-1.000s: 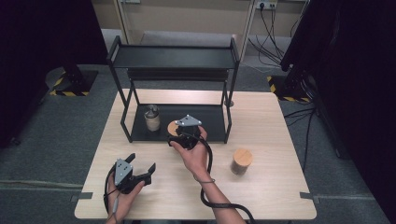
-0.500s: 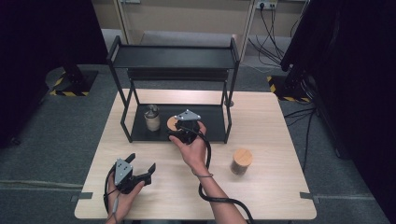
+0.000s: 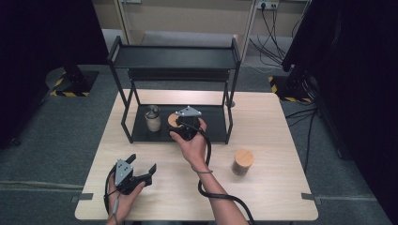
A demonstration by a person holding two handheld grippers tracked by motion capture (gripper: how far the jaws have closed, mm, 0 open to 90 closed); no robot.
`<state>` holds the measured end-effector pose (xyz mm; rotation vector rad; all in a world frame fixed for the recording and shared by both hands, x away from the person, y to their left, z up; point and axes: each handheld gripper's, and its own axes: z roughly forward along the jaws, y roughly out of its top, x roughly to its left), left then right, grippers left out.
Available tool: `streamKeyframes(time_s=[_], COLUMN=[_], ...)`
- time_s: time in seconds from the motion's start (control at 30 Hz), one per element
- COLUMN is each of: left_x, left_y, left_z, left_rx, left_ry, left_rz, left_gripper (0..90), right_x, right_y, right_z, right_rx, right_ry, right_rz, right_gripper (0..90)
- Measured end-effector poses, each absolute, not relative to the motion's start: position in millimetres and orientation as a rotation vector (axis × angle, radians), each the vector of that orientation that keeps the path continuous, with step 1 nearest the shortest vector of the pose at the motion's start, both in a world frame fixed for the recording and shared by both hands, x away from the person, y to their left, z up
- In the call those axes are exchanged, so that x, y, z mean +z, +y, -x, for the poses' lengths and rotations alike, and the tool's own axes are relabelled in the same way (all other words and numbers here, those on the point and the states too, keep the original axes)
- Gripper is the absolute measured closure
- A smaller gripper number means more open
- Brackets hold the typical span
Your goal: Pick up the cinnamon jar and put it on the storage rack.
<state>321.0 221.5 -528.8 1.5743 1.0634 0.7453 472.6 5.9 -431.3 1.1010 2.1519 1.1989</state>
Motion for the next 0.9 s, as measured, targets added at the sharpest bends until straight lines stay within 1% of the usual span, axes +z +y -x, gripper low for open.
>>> streamKeyframes(time_s=[0.57, 0.9], left_x=[-529, -529], left_y=[222, 222], left_z=[-321, -321], left_rx=[0.741, 0.733], left_ry=[1.059, 1.062], left_rz=[-1.575, -1.572], left_gripper=[8.0, 8.0], right_x=[-433, -437], right_y=[16, 15], right_z=[-488, -496], right_rx=[1.193, 1.179], right_ry=[2.137, 2.129], right_rz=[-1.124, -1.145], right_gripper=[24.3, 24.3])
